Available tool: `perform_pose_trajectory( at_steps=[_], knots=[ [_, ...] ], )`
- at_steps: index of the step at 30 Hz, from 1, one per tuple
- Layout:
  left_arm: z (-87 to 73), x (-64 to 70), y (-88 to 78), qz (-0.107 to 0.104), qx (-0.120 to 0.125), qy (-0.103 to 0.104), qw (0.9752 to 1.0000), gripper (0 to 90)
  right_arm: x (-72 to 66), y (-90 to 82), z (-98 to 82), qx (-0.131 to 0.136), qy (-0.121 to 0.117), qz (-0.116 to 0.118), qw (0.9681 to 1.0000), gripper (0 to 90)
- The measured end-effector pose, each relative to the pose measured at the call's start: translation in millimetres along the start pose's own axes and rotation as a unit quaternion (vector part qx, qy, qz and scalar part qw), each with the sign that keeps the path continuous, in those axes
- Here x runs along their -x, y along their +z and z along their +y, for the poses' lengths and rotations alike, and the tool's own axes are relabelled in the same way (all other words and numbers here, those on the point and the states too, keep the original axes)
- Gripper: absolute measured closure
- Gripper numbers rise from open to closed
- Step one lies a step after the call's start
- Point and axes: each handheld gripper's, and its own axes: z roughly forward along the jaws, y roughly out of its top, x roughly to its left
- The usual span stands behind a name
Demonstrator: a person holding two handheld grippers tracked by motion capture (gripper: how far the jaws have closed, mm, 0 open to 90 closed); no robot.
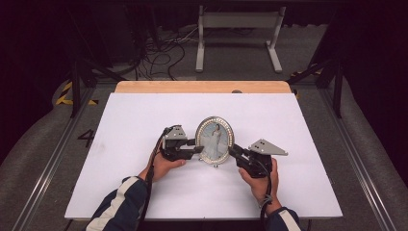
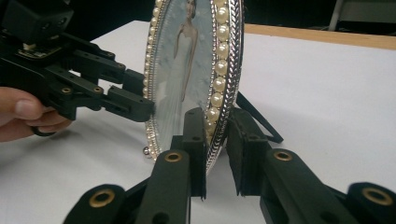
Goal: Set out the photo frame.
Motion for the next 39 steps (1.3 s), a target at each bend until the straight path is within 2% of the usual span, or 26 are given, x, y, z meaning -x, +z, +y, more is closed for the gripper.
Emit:
perform_pose_trajectory(
  at_steps=[2,3,4,9,14,16,18,19,22,26,29,34,38,39],
  knots=[
    [-0.6,0.8,-1.8,0.000,-0.001,0.003,1.0000,63.5,0.9,1.7,0.2,-0.001,0.002,0.001,1.0000,77.1],
    [-1.2,2.2,-2.2,0.001,0.000,-0.002,1.0000,63.8,1.3,2.6,0.3,-0.002,0.004,0.001,1.0000,76.8],
    [-1.5,2.4,-2.7,0.002,-0.002,0.006,1.0000,64.0,1.5,3.4,0.3,-0.003,0.004,0.000,1.0000,76.8],
    [-3.0,3.0,-4.8,0.011,0.000,0.011,0.9999,63.8,0.1,5.6,1.4,-0.002,0.002,0.001,1.0000,77.0],
    [-0.6,2.7,-11.4,0.022,0.031,0.002,0.9993,58.8,-2.2,5.3,-0.7,0.007,0.001,-0.008,0.9999,76.8],
    [-0.5,0.5,-13.2,0.015,0.042,-0.004,0.9990,57.7,-2.5,4.4,-1.8,0.009,0.003,-0.010,0.9999,76.9],
    [-0.7,-0.2,-12.4,0.015,0.041,-0.002,0.9991,56.9,-3.1,2.8,-2.7,0.011,0.000,-0.013,0.9999,77.0],
    [-1.1,0.5,-11.6,0.014,0.043,-0.010,0.9989,56.8,-3.4,2.1,-2.8,0.012,-0.001,-0.015,0.9998,77.1],
    [-1.0,1.3,-10.7,0.013,0.043,-0.012,0.9989,56.6,-3.9,1.5,-3.3,0.010,-0.002,-0.018,0.9998,75.5],
    [-0.5,1.9,-10.1,0.007,0.042,-0.002,0.9991,58.2,-5.6,1.7,-5.1,0.004,-0.011,-0.019,0.9997,74.2],
    [-0.9,1.5,-10.4,0.006,0.038,-0.008,0.9992,60.8,-6.0,2.7,-6.0,0.002,-0.010,-0.019,0.9998,74.2],
    [-0.8,0.8,-11.0,0.007,0.033,0.001,0.9994,64.6,-4.9,6.2,-7.3,-0.001,-0.005,-0.017,0.9998,75.2],
    [-1.0,0.5,-11.9,-0.004,0.032,-0.002,0.9995,65.3,-4.3,6.8,-5.7,-0.004,-0.005,-0.016,0.9998,75.2],
    [-0.4,1.5,-12.2,-0.006,0.030,0.003,0.9995,66.0,-3.8,6.8,-5.4,-0.004,-0.002,-0.018,0.9998,75.2]
  ],
)
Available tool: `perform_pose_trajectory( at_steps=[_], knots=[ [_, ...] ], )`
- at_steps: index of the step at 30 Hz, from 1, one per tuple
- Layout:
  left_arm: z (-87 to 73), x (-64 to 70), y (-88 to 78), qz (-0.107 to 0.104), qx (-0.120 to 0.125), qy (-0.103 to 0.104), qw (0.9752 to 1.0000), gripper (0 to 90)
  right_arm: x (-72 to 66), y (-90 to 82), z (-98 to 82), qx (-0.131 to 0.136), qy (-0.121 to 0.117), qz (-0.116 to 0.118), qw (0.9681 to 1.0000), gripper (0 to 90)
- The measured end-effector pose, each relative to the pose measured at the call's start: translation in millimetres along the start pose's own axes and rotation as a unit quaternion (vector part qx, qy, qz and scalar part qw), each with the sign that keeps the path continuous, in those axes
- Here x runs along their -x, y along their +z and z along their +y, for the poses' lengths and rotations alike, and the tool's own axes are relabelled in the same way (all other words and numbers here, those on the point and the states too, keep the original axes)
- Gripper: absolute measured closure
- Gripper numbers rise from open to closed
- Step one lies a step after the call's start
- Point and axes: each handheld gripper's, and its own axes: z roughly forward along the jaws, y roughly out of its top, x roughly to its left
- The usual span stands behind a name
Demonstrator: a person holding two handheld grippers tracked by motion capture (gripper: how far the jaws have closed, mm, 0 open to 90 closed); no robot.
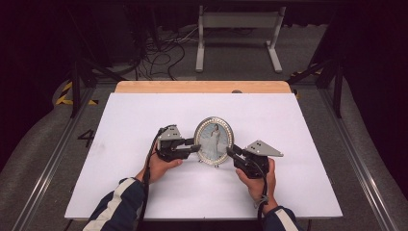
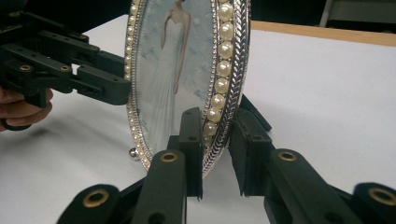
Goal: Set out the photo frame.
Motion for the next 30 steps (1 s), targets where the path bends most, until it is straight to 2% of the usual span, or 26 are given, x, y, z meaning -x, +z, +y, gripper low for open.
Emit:
perform_pose_trajectory(
  at_steps=[4,19,24,27,30],
  knots=[
    [1.7,3.8,-0.3,0.000,-0.009,0.015,0.9998,68.0,6.6,0.2,0.3,-0.002,0.012,0.001,0.9999,75.0],
    [2.1,8.8,-3.1,0.000,-0.022,0.024,0.9995,69.9,9.9,2.5,2.2,-0.006,0.005,-0.002,1.0000,73.9],
    [2.6,15.7,-5.4,0.021,-0.027,0.040,0.9986,71.0,9.4,3.2,2.5,-0.005,0.000,-0.004,1.0000,73.7],
    [3.3,16.7,-5.1,0.025,-0.024,0.037,0.9987,70.4,8.1,2.5,2.7,-0.007,-0.002,-0.009,0.9999,73.3],
    [3.9,15.3,-4.0,0.034,-0.014,0.028,0.9990,65.5,7.0,1.8,2.1,-0.007,-0.003,-0.004,1.0000,72.2]
  ],
)
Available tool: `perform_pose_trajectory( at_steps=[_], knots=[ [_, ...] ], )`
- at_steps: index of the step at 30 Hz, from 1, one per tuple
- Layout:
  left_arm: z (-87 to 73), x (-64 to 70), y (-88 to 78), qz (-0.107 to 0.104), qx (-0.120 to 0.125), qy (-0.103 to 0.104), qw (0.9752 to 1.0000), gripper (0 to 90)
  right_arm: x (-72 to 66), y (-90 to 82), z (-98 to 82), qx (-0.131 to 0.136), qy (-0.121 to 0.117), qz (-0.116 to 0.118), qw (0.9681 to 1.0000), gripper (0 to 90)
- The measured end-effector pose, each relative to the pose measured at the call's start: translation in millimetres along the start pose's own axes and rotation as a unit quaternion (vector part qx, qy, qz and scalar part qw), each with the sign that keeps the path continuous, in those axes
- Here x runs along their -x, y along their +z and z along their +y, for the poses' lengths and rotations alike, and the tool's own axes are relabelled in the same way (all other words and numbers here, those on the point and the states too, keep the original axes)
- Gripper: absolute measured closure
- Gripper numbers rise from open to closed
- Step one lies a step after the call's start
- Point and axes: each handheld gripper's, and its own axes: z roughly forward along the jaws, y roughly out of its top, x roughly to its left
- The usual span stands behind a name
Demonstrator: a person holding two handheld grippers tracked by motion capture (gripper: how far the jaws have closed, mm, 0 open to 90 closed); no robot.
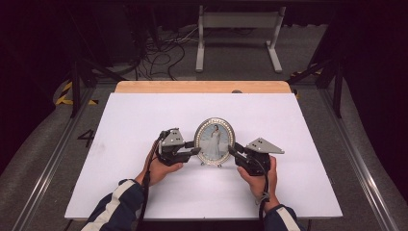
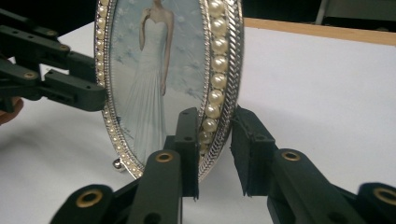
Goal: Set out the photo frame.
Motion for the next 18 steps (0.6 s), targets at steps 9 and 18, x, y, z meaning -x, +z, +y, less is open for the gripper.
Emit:
perform_pose_trajectory(
  at_steps=[9,18],
  knots=[
    [0.7,-1.2,0.5,-0.014,0.011,-0.003,0.9998,68.1,-3.6,4.7,-3.2,-0.013,-0.007,0.003,0.9999,71.2],
    [1.1,2.8,-2.6,-0.017,0.004,0.000,0.9998,69.7,-0.2,6.7,-1.6,-0.015,-0.008,0.008,0.9998,70.4]
  ],
)
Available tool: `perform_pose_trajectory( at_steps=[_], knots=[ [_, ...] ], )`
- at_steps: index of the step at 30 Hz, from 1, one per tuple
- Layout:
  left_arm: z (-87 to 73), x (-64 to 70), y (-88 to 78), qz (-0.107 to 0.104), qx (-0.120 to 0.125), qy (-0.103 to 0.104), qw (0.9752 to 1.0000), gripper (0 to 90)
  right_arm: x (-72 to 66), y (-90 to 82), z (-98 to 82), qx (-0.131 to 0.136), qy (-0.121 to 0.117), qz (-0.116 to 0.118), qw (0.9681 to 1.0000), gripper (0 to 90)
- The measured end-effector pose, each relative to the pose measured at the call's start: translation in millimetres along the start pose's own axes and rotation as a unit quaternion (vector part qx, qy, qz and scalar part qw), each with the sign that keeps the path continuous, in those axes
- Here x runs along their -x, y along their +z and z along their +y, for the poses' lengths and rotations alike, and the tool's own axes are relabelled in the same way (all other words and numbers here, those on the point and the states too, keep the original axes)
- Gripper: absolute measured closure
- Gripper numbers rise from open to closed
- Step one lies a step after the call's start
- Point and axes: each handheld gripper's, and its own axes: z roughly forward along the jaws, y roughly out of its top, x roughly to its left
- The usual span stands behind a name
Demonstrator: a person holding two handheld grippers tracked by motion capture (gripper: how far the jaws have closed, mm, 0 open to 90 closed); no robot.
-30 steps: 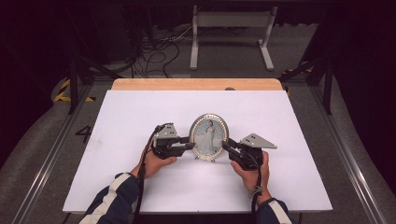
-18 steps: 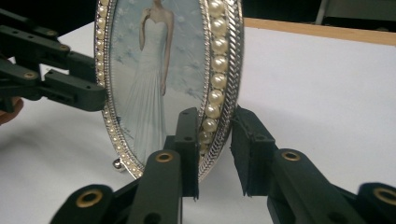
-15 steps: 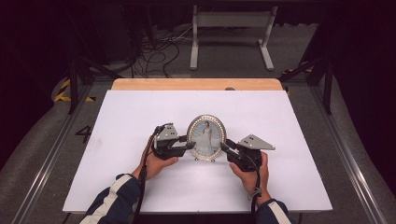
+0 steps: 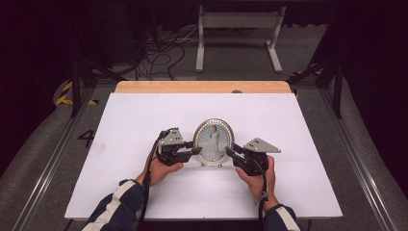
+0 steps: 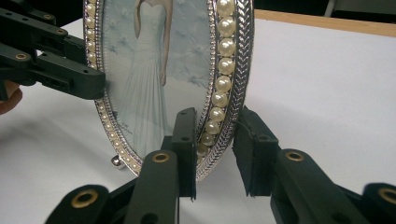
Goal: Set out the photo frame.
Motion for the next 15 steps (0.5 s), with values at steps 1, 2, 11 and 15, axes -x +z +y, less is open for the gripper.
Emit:
perform_pose_trajectory(
  at_steps=[1,2,11,15],
  knots=[
    [0.0,0.0,0.0,0.000,0.000,0.000,1.0000,69.6,0.0,0.0,0.0,0.000,0.000,0.000,1.0000,70.4],
    [-0.4,0.5,-0.1,0.003,-0.001,-0.001,1.0000,69.5,0.4,0.4,0.2,0.000,0.003,0.002,1.0000,70.5],
    [-4.4,-0.9,-0.2,0.001,0.006,-0.003,1.0000,69.3,-3.2,0.5,0.3,-0.001,-0.009,-0.004,1.0000,69.7],
    [-4.8,-1.1,0.2,0.000,0.009,-0.001,1.0000,69.2,-3.7,1.0,-0.1,-0.002,-0.019,-0.006,0.9998,69.3]
  ],
)
